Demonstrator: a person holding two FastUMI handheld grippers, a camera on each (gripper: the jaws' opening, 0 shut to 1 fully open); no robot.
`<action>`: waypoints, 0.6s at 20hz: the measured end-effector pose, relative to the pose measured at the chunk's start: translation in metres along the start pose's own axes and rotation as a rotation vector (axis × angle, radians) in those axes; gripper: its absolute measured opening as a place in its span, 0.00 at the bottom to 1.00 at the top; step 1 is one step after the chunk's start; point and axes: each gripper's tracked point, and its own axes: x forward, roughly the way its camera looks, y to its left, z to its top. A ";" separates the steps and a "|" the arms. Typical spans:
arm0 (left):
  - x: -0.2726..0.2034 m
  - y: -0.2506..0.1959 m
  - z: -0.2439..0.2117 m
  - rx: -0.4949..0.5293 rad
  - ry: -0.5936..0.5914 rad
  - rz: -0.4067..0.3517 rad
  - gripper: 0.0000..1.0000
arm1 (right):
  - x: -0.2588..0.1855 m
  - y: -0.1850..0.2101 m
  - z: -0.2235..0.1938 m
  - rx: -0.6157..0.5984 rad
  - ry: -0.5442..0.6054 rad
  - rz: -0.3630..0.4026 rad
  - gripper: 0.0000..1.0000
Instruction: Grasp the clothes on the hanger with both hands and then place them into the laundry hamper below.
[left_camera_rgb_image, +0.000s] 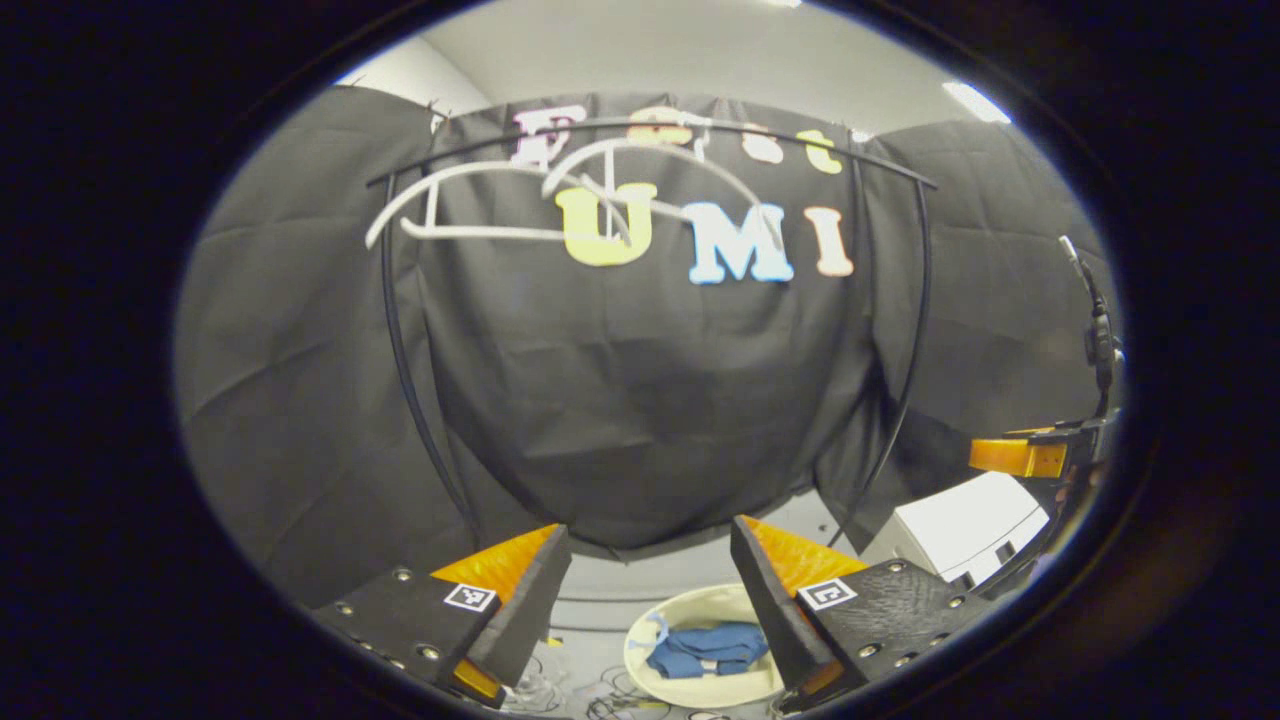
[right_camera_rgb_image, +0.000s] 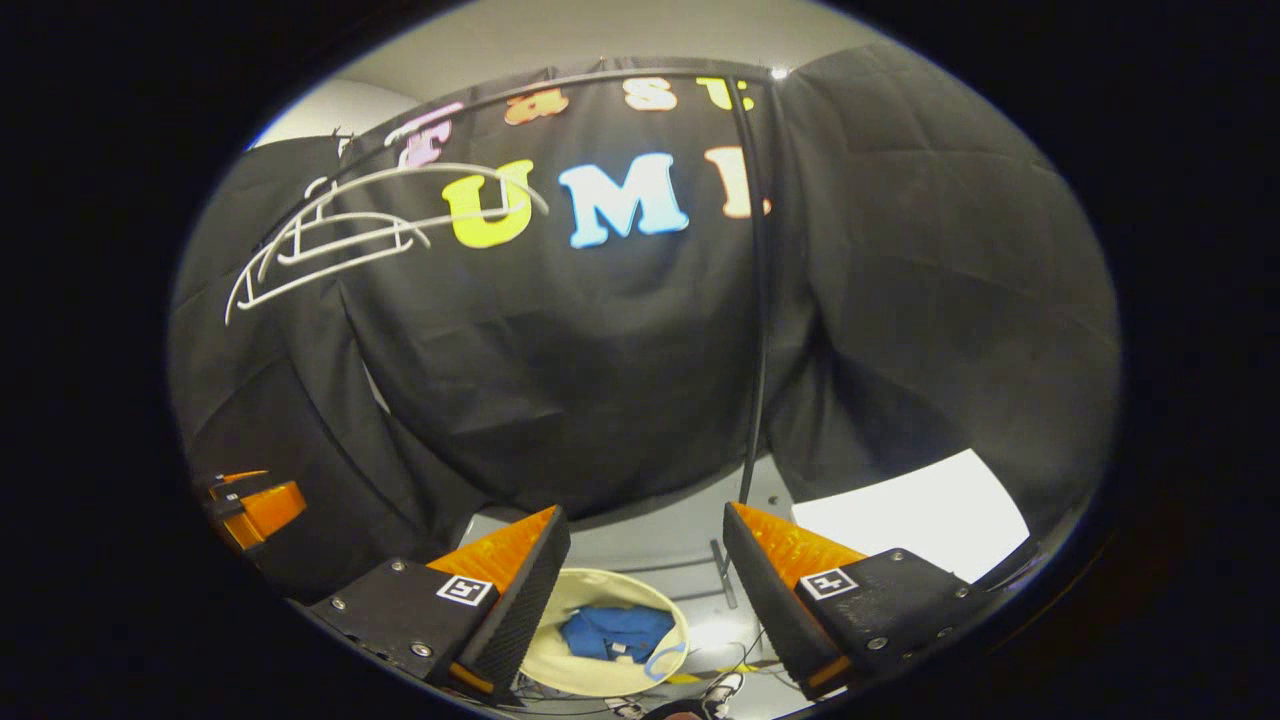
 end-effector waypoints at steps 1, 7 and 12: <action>-0.006 0.000 0.022 0.000 -0.038 0.008 0.99 | -0.009 -0.005 0.020 0.001 -0.048 -0.008 0.96; -0.063 0.007 0.151 -0.051 -0.262 0.028 0.98 | -0.064 -0.024 0.150 0.014 -0.393 -0.047 1.00; -0.110 0.040 0.219 -0.113 -0.378 0.042 0.98 | -0.109 -0.038 0.199 -0.051 -0.548 -0.097 0.95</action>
